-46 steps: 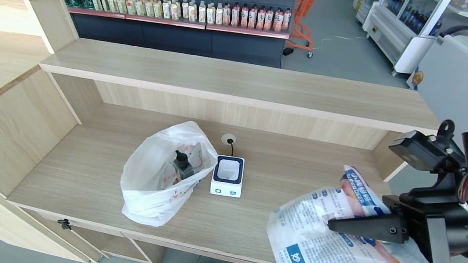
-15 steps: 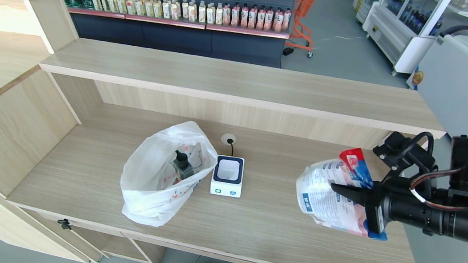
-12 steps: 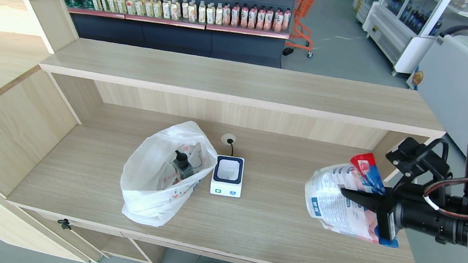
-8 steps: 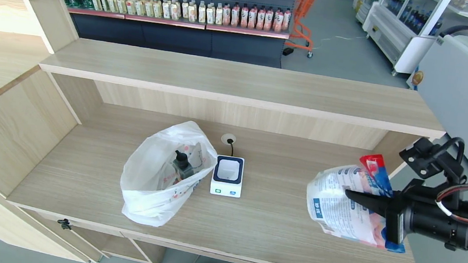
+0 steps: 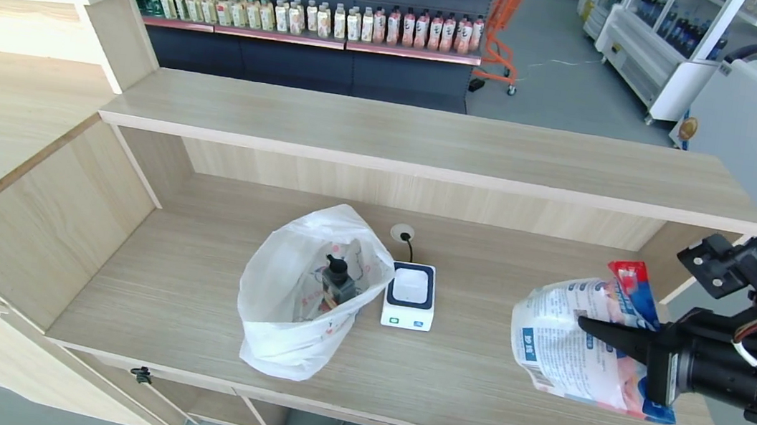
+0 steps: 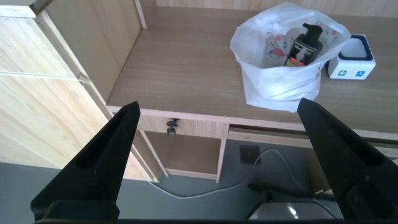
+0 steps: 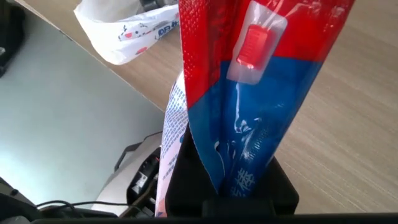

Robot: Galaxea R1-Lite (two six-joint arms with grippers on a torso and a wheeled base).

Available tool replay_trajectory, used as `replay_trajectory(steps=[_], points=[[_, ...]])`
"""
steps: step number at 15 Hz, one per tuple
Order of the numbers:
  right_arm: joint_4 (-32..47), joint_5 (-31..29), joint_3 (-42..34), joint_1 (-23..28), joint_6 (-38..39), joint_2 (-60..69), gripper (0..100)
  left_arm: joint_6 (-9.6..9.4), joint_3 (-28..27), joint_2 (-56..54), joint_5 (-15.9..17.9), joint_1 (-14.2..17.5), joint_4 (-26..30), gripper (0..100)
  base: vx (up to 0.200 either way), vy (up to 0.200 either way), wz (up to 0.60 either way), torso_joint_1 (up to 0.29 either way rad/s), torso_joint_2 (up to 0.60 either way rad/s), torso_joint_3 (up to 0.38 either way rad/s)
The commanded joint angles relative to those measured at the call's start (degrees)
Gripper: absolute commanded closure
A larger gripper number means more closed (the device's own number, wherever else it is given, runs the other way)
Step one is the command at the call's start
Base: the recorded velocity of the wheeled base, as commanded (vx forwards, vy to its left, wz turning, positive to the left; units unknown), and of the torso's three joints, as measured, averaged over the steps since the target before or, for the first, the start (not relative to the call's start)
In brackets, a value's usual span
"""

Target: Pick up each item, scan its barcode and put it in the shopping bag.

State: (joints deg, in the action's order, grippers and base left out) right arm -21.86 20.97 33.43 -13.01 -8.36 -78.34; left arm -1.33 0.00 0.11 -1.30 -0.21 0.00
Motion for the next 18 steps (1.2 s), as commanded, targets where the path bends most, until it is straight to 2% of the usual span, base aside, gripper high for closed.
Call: replay_trajectory(steps=[1, 3, 6, 11, 14, 18], points=[[-0.03, 0.04, -0.12, 1.23, 0.28, -0.24, 100, 0.01, 0.00, -0.02, -0.01, 0.03, 0.00, 0, 0.200, 0.200, 0.00, 0.002, 0.00, 0.002], [-0.03, 0.04, -0.12, 2.72, 0.72, -0.59, 100, 0.10, 0.00, -0.02, -0.10, 0.03, 0.00, 0, 0.200, 0.000, 0.00, -0.010, 0.00, 0.005], [0.06, 0.13, -0.47, 3.87, 0.72, -1.03, 100, 0.10, 0.00, -0.02, -0.01, 0.03, 0.00, 0, 0.000, 0.000, 0.00, 0.000, 0.00, 0.000], [-0.03, 2.06, -0.99, 3.87, 0.54, -2.00, 100, 0.10, 0.00, -0.02, -0.01, 0.03, 0.00, 0, 0.200, 0.000, 0.00, -0.004, 0.00, 0.005], [-0.29, 1.97, -0.64, 3.87, -0.69, -5.16, 100, 0.98, 0.00, -0.02, -0.10, 0.03, 0.00, 0, 0.067, 0.000, 0.00, 0.012, 0.00, 0.001], [-0.29, 2.41, -1.17, 3.78, -12.20, -9.64, 100, 0.98, 0.00, -0.02, -0.10, 0.03, 0.00, 0, 0.000, 0.000, 0.00, 0.000, 0.00, 0.000]])
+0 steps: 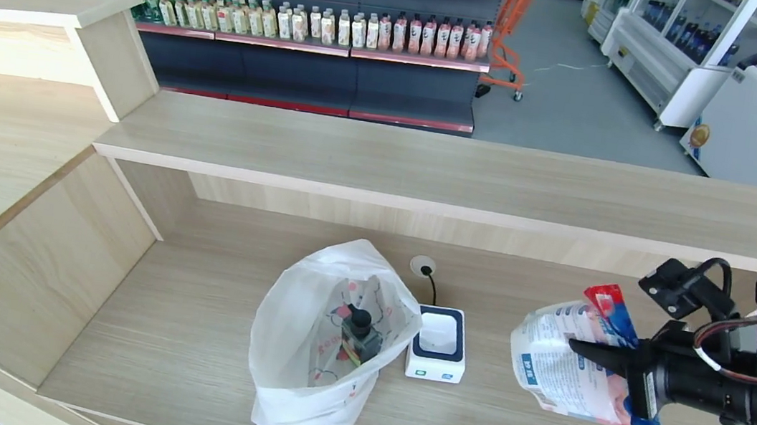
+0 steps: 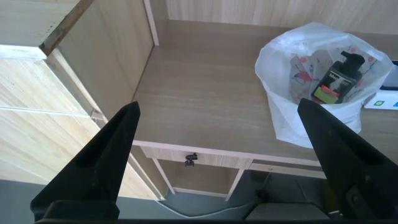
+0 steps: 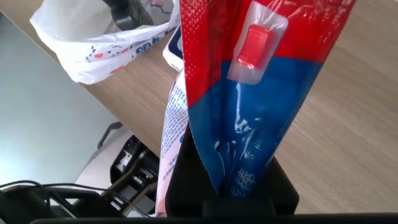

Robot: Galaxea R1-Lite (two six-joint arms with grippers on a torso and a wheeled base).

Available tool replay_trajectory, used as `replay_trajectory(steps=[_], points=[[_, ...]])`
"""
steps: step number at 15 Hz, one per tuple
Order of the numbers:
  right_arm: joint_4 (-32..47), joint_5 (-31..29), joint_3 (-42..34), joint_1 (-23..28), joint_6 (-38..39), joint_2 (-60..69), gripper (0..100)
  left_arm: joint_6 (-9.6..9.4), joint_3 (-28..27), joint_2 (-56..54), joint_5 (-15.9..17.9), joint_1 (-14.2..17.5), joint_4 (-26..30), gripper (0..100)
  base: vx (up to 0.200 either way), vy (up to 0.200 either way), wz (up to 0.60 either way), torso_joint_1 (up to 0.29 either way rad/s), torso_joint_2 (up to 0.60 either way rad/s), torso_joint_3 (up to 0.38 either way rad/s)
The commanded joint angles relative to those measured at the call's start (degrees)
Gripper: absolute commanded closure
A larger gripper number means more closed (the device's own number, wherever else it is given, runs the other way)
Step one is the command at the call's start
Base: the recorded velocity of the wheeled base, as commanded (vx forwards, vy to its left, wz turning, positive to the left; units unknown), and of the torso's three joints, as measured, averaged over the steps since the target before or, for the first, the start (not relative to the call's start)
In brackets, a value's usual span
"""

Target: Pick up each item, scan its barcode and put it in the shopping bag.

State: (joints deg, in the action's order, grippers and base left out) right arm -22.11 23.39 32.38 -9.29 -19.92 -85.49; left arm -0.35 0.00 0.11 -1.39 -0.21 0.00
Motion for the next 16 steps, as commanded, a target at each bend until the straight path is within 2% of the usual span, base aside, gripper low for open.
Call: replay_trajectory(steps=[1, 3, 8, 10, 16], points=[[-1.09, 2.09, 0.05, 0.06, -5.83, -4.42, 100, 0.00, 0.00, -0.02, -0.02, 0.03, 0.00, 0, 0.000, 0.000, 0.00, 0.000, 0.00, 0.000], [-5.13, 4.82, 0.32, 0.41, -15.06, -7.94, 100, 0.00, 0.00, -0.02, -0.02, 0.03, 0.00, 0, 0.000, 0.000, 0.00, 0.000, 0.00, 0.000], [-20.34, 19.67, 4.80, 2.26, -36.24, -23.14, 100, 0.00, 0.00, -0.02, -0.02, 0.03, 0.00, 0, 0.000, 0.000, 0.00, 0.000, 0.00, 0.000], [-24.29, 22.57, 6.12, 2.08, -40.29, -27.80, 100, 0.00, 0.00, -0.02, -0.02, 0.03, 0.00, 0, 0.000, 0.000, 0.00, 0.000, 0.00, 0.000], [-25.00, 24.24, 10.07, -1.43, -47.32, -33.60, 100, 0.00, 0.00, -0.02, -0.02, 0.03, 0.00, 0, 0.000, 0.000, 0.00, 0.000, 0.00, 0.000]])
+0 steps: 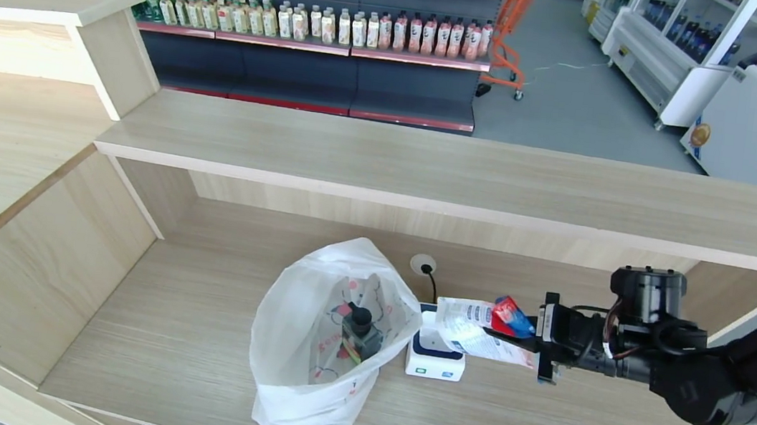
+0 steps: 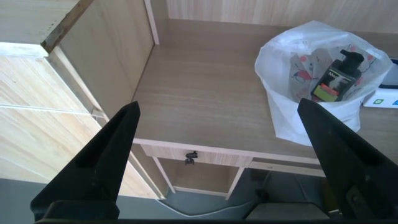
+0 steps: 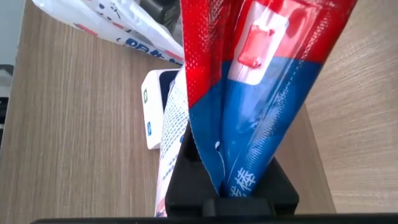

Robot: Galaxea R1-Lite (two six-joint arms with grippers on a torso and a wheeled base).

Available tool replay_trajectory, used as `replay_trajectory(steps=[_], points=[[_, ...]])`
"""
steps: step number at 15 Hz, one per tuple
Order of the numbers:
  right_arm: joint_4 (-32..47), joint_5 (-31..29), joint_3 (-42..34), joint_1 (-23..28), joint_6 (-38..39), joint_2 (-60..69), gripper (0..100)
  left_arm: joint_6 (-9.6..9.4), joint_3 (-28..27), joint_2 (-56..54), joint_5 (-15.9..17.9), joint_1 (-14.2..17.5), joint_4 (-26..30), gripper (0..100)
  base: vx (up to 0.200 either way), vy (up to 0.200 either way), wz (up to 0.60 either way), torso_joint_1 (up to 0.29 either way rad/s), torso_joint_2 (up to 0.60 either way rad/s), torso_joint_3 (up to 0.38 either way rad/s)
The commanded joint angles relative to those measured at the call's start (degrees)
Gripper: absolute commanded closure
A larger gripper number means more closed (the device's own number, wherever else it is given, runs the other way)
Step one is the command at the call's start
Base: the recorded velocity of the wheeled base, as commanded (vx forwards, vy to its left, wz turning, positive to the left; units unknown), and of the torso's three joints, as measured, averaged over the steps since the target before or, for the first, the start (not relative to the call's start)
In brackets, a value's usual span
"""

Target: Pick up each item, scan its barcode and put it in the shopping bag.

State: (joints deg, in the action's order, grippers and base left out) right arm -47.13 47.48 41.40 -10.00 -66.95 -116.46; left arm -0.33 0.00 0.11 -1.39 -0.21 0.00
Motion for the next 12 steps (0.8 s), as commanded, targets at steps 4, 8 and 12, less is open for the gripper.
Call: replay_trajectory(steps=[4, 8, 12], points=[[-0.07, 0.33, 3.07, -1.17, -2.75, -4.92, 100, -0.02, 0.00, -0.02, -0.02, 0.03, 0.00, 0, 0.000, 0.000, 0.00, 0.000, 0.00, 0.000], [-4.73, 0.68, 4.57, -2.22, -2.57, -7.38, 100, -0.02, 0.00, -0.02, -0.02, 0.03, 0.00, 0, 0.000, 0.000, 0.00, 0.000, 0.00, 0.000], [-8.24, 0.68, 5.27, -3.36, -2.66, -10.37, 100, -0.02, 0.00, -0.02, -0.02, 0.03, 0.00, 0, 0.000, 0.000, 0.00, 0.000, 0.00, 0.000]])
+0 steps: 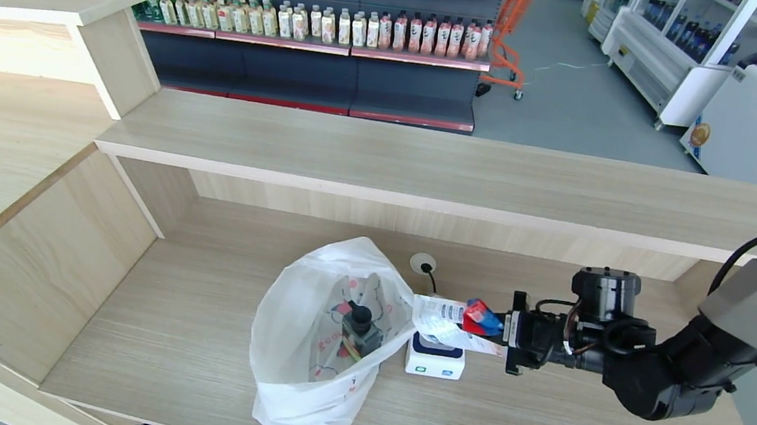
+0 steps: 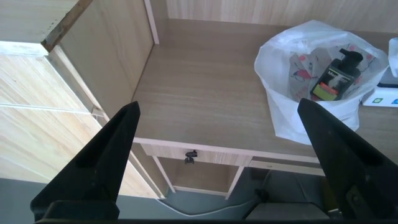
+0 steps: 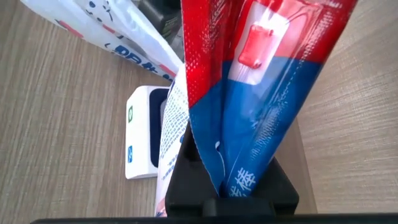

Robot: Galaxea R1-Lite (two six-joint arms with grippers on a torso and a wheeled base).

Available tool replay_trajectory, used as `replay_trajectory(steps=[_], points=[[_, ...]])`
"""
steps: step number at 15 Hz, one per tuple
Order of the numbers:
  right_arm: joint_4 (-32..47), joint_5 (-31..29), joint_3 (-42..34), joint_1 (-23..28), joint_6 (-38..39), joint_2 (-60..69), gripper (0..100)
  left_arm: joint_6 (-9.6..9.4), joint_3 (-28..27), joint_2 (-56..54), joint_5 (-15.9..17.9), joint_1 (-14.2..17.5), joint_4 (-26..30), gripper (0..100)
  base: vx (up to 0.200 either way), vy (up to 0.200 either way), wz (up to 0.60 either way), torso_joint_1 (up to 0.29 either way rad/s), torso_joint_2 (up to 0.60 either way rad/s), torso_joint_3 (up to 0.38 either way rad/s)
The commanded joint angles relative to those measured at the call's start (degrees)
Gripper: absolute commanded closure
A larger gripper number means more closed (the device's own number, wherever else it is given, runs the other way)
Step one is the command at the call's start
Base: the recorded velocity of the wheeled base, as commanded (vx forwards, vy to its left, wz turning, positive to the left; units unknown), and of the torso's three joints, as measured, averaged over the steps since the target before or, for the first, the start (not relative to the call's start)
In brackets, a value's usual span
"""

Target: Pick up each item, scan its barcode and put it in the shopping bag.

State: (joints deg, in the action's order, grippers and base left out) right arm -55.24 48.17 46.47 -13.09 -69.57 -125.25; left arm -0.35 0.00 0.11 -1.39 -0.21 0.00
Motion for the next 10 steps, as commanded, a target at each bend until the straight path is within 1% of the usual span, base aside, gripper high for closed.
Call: replay_trajectory(steps=[1, 4, 8, 9, 10], points=[[-0.93, 0.00, 0.29, -0.27, -0.04, -1.93, 100, 0.00, 0.00, -0.02, -0.02, 0.03, 0.00, 0, 0.000, 0.000, 0.00, 0.000, 0.00, 0.000], [-3.04, 0.53, 0.73, 0.00, 0.05, -3.43, 100, 0.00, 0.00, -0.02, -0.02, 0.03, 0.00, 0, 0.000, 0.000, 0.00, 0.000, 0.00, 0.000], [-3.48, 0.97, 0.90, 0.26, 0.31, -3.69, 100, 0.00, 0.00, -0.02, -0.02, 0.03, 0.00, 0, 0.000, 0.000, 0.00, 0.000, 0.00, 0.000], [-3.56, 1.05, 1.17, 0.26, 1.46, -3.34, 100, 0.00, 0.00, -0.02, -0.02, 0.03, 0.00, 0, 0.000, 0.000, 0.00, 0.000, 0.00, 0.000], [-4.27, 1.76, 1.61, 0.08, 5.76, -1.58, 100, 0.00, -0.09, -0.02, -0.02, 0.03, 0.00, 0, 0.000, 0.000, 0.00, 0.000, 0.00, 0.000]])
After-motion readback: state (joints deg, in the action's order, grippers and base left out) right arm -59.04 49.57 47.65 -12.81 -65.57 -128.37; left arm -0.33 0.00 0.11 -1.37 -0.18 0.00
